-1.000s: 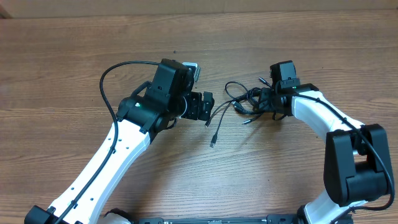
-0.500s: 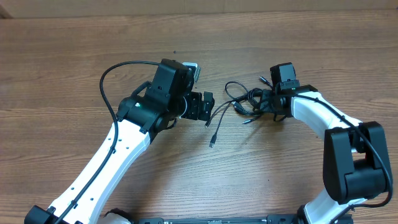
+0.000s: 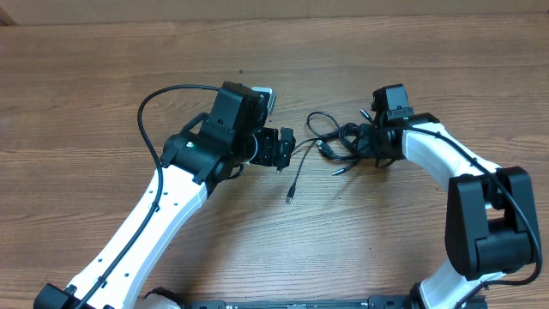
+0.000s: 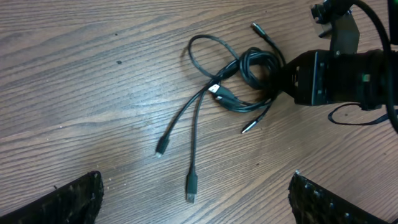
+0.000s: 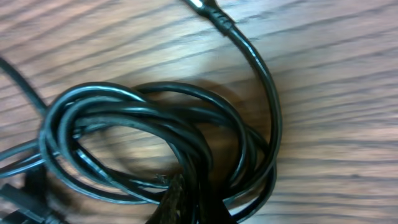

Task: Untangle cables

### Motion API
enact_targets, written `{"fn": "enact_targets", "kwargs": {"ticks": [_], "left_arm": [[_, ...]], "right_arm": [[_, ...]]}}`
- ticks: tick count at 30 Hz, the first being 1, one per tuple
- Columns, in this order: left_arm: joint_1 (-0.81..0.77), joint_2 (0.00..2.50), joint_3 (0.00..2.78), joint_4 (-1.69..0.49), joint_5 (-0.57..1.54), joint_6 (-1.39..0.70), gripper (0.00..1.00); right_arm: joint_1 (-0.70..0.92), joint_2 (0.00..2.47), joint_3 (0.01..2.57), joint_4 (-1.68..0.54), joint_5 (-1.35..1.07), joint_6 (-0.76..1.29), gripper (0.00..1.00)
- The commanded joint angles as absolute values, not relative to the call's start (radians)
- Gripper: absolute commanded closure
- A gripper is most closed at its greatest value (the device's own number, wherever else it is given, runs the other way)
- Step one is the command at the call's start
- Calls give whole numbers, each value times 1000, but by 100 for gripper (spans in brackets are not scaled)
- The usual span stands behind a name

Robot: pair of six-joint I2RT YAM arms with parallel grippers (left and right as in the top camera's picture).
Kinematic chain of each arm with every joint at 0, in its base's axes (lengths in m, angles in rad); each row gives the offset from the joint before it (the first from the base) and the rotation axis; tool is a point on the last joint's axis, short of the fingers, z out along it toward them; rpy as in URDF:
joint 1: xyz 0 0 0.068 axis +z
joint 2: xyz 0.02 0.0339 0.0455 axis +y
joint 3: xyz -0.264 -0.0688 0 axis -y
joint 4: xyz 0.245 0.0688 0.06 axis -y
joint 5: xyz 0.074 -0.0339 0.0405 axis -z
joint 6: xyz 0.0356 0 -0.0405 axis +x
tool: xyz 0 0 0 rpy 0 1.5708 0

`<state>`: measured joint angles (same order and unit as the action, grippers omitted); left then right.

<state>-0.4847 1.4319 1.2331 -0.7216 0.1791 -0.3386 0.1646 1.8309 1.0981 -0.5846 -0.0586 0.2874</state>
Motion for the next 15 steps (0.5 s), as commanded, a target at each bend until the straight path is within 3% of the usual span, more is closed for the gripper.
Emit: {"fn": "enact_targets", "kwargs": {"ticks": [1,15], "left_arm": [[-483,1438,1246,-721,172,-345,5],[-481,1438,1246,-717,157,-364,3]], "right_arm": [[168,1728,1168,-579,-226,277,96],[168,1417,1193,-550,-440,264,96]]}}
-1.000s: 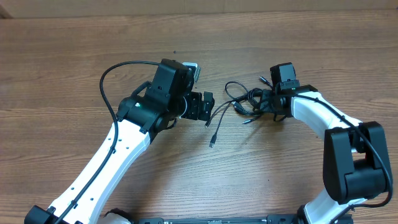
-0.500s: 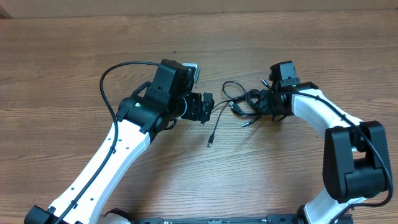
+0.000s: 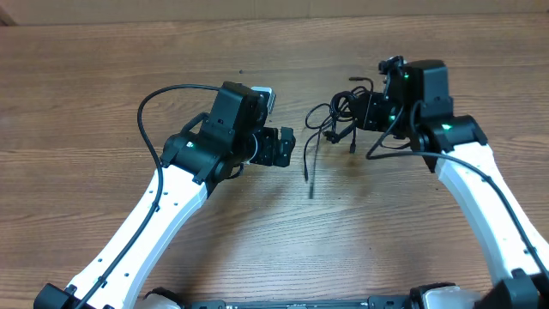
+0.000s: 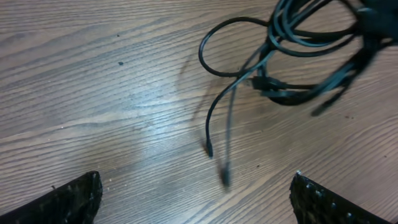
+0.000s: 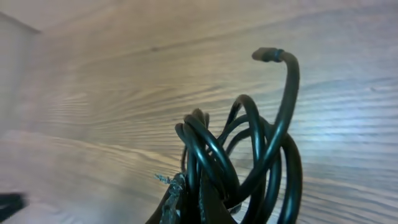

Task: Untangle cables

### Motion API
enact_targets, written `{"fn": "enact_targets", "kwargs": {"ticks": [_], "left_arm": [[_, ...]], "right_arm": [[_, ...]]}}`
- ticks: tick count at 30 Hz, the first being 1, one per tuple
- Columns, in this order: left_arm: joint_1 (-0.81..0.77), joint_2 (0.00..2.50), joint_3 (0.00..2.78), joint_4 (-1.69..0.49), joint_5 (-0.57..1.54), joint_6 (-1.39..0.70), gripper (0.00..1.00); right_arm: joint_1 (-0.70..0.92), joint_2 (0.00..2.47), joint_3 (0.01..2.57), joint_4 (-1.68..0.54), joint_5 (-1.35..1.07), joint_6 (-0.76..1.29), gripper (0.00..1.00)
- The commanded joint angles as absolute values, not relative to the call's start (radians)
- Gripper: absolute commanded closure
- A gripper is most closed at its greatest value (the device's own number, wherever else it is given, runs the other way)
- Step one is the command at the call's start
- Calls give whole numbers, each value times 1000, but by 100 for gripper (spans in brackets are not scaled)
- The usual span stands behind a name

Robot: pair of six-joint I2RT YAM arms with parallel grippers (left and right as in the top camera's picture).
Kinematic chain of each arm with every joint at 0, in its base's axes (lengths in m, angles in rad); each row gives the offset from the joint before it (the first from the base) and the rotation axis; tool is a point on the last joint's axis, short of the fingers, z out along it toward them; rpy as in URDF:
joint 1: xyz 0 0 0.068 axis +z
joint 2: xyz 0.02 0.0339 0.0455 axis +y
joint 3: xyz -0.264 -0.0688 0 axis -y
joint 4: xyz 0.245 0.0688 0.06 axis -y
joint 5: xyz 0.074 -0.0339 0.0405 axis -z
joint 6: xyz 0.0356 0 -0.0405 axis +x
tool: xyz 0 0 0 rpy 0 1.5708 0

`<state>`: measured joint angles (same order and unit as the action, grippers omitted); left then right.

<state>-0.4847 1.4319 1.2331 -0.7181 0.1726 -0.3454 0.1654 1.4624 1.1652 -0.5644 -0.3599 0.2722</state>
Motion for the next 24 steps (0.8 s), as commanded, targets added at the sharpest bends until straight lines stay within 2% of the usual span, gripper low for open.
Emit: {"fn": "enact_targets", "kwargs": {"ticks": [1,24], "left_arm": [[-481,1438,1246,-717,157,-364,2],[-481,1438,1246,-580,238,-428,0]], "right_arm": [[168,1406,1193,-546,-461,264,96],[168,1386,1193,-449,-818,285,96]]}}
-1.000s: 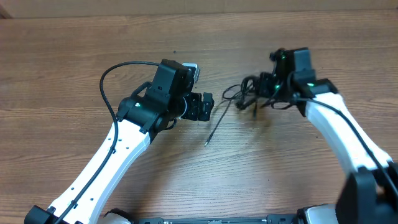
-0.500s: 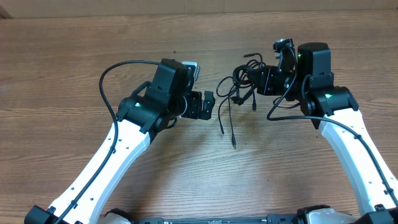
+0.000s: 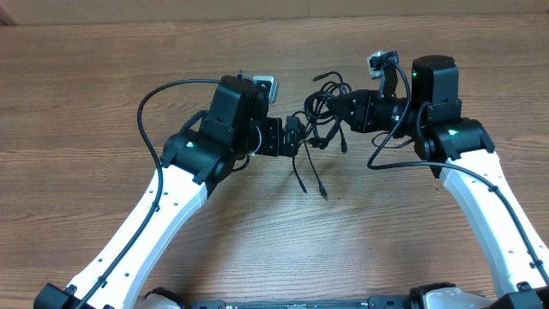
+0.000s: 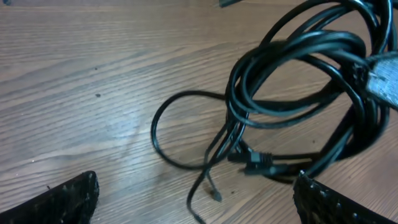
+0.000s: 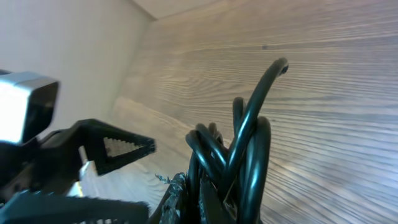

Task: Untangle cables

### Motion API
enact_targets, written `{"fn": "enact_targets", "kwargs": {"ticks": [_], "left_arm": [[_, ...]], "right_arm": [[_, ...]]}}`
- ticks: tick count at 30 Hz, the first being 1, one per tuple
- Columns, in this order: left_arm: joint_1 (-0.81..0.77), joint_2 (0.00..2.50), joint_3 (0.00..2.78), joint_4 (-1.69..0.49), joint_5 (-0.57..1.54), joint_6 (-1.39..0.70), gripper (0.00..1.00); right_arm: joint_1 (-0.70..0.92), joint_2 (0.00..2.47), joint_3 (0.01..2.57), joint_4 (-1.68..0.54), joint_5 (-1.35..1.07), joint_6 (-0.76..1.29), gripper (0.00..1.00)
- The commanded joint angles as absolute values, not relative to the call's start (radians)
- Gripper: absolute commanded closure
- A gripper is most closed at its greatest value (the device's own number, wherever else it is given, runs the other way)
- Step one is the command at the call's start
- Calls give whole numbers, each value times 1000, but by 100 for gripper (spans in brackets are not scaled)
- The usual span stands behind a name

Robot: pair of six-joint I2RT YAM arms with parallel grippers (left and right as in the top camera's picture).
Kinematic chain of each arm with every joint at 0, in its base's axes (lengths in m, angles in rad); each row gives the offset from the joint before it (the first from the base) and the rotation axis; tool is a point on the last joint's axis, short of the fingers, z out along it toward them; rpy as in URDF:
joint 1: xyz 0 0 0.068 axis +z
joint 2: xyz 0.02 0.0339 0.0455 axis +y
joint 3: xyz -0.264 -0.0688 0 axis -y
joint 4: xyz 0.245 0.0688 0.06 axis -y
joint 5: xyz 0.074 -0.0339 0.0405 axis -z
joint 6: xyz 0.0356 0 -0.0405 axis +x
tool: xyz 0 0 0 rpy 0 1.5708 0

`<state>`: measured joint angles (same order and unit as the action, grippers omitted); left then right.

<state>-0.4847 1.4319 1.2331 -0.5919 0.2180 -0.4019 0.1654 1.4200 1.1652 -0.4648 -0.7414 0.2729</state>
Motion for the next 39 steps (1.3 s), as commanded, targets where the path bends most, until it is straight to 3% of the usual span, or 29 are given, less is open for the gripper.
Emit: {"fn": "enact_targets", "kwargs": {"ticks": [1,20,25,28,30,32,34,35,39], "left_arm": [[-481,1438,1246,-575,239,-428,0],[-485,1454,1246,-477,199,-427,1],[-485,1467,1246,-466,199,-427,6],[-485,1484,1246,-466,201,-428,14],[-485,1498,1246,-465,205,-428,25],[-485,1512,1246,-465,213,-438,52],[-485,1518,1246,-464,227,-450,89],[-485,1518,1246,-464,231,-450,96],[-485,1517,1246,-445,249,-449,96]], "right_arm": [[168,1386,1193,-441,-833,287,96],[168,1386,1193,-404,-1008,318,96],[168,1386,1193,-404,-1024,318,96],[168,1386,1193,-404,-1034,318,96],[168,1386,1193,-405,-1034,317,96],[168,1386,1193,-404,-1034,317,96],[168,1386,1193,-404,-1033,317,96],[168,1386,1193,-404,-1032,317,96],[168,1386,1193,-405,-1029,317,96]]}}
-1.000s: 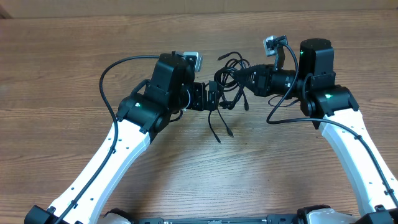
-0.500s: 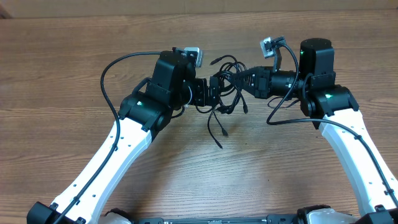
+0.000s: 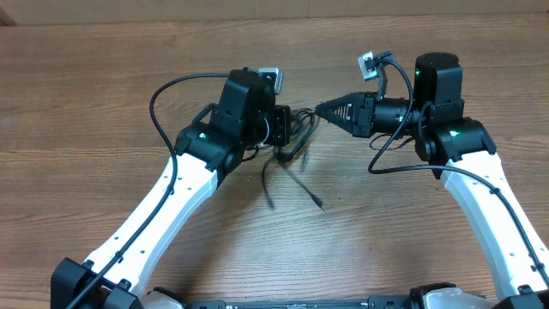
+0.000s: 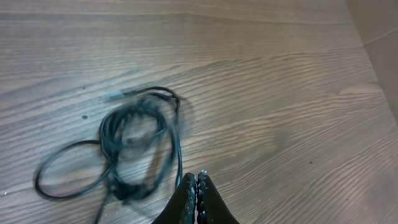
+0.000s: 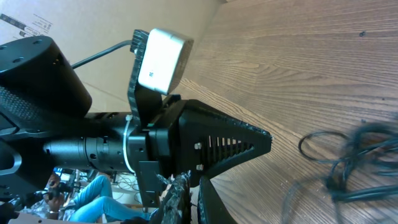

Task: Untangle cables

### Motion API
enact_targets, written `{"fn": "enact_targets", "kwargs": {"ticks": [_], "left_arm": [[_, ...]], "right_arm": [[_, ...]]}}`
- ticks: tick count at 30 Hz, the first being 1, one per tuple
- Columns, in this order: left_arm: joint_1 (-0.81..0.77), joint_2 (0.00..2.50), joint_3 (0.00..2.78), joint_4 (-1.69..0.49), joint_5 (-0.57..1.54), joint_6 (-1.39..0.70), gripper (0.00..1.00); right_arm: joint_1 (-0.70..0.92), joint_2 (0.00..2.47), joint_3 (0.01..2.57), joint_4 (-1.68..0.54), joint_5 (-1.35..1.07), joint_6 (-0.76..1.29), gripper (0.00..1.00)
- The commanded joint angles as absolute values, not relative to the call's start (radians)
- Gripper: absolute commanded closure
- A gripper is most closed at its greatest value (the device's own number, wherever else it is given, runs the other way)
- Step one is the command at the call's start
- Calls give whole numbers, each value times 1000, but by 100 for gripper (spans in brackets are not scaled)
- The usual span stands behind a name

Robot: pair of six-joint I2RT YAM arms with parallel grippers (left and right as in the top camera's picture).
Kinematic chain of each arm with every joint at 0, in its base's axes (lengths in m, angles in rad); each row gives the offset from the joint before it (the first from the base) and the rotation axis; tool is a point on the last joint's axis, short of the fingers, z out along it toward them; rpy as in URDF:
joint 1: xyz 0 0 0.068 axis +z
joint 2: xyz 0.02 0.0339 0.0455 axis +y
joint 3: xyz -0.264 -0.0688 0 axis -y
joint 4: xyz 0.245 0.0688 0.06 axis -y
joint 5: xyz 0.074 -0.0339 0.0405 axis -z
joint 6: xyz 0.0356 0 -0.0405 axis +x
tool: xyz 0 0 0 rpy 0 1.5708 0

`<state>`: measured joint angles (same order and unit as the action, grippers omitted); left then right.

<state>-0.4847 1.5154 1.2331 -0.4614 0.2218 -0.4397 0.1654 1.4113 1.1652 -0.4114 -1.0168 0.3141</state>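
Observation:
A tangle of thin black cables (image 3: pixel 296 146) hangs under my left gripper (image 3: pixel 292 130), its loose ends blurred and trailing down toward the table. In the left wrist view the jaws (image 4: pixel 197 177) are pressed together with one strand running into their tip, and the blurred cable bundle (image 4: pixel 134 146) is just beyond. My right gripper (image 3: pixel 319 108) points at the left one from a short way to the right. Its jaws (image 5: pixel 194 190) stand a narrow gap apart with nothing between them. The right wrist view shows the left gripper (image 5: pixel 249 140) and the blurred cables (image 5: pixel 351 155) below it.
The brown wooden table (image 3: pixel 103 77) fills all the views. The left arm's own black lead (image 3: pixel 163 94) loops out to its left. A cardboard box (image 5: pixel 37 22) and a person in jeans (image 5: pixel 93 193) show beyond the table's edge in the right wrist view.
The cable tangle has left my right gripper, whose jaws now hold nothing. My left gripper, open around the tangle before, is now shut on a strand, and the bundle hangs from it, swinging.
My right gripper was shut on the tangle lying on the table. It then held the tangle off the table with the ends dangling, then up between my open left jaws. Now my left gripper holds the tangle and the right one is free.

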Motion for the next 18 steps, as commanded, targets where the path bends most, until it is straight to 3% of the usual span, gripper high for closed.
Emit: {"fn": "enact_targets", "kwargs": {"ticks": [1,5,9,10,12,13,15,18], "left_arm": [[-485,1517,1246,-439,258,-450,96],[-485,1517,1246,-442,263,-449,96],[-485,1517,1246,-449,254,-449,95],[-484,1517,1246,-452,250,-448,89],[-484,1517,1246,-464,227,-450,55],[-483,1517,1246,-471,212,-449,46],[-483,1518,1246,-488,161,-449,30],[-483,1521,1246,-519,78,-449,24]], "right_arm": [[168,1386,1193,-406,-1021,317,96],[168,1386,1193,-443,-907,309,96],[168,1390,1192,-542,-599,306,96],[168,1394,1192,-563,-534,306,96],[168,1409,1192,-608,-416,306,93],[168,1417,1192,-623,-383,306,88],[168,1437,1192,-649,-340,306,76],[168,1473,1192,-665,-326,305,64]]}}
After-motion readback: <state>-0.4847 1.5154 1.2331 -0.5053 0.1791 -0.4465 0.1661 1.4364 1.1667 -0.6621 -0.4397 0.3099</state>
